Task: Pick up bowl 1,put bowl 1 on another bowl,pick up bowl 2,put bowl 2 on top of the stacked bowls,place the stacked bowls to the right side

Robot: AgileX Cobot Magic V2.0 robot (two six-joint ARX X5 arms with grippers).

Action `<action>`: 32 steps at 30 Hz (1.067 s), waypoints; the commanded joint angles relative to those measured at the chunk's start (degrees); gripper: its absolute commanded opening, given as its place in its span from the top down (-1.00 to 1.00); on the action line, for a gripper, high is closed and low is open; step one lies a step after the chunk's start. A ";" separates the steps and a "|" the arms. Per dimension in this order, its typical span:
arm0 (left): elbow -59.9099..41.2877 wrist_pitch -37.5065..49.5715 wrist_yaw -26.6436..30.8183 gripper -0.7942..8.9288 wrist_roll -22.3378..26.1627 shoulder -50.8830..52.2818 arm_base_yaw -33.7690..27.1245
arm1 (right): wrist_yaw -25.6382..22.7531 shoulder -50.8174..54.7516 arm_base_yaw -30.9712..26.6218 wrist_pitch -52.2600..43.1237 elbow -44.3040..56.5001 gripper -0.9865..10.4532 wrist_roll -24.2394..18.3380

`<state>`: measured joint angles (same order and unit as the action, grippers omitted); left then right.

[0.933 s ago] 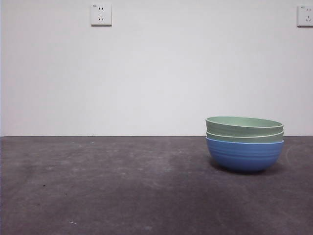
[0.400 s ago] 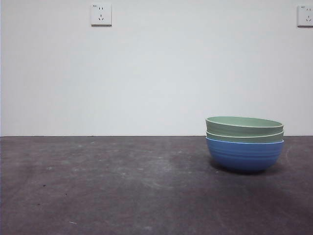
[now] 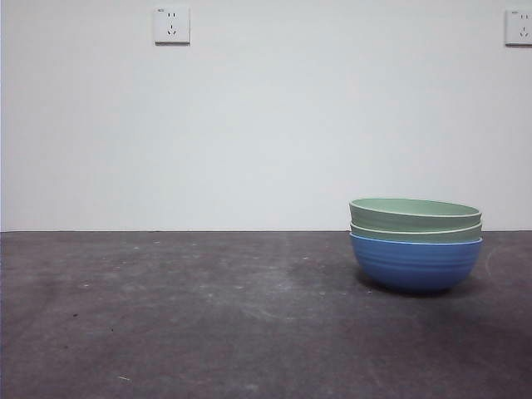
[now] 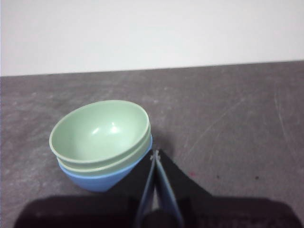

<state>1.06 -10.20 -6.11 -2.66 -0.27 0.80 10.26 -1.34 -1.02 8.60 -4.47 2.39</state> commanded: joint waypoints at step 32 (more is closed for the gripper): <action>-0.81 0.02 0.11 0.84 -0.37 0.15 -0.15 | -0.15 1.29 0.35 0.92 4.13 0.82 1.33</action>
<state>1.04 -10.20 -6.11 -2.66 -0.27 0.80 10.26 -0.25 -0.75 9.45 -1.17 3.22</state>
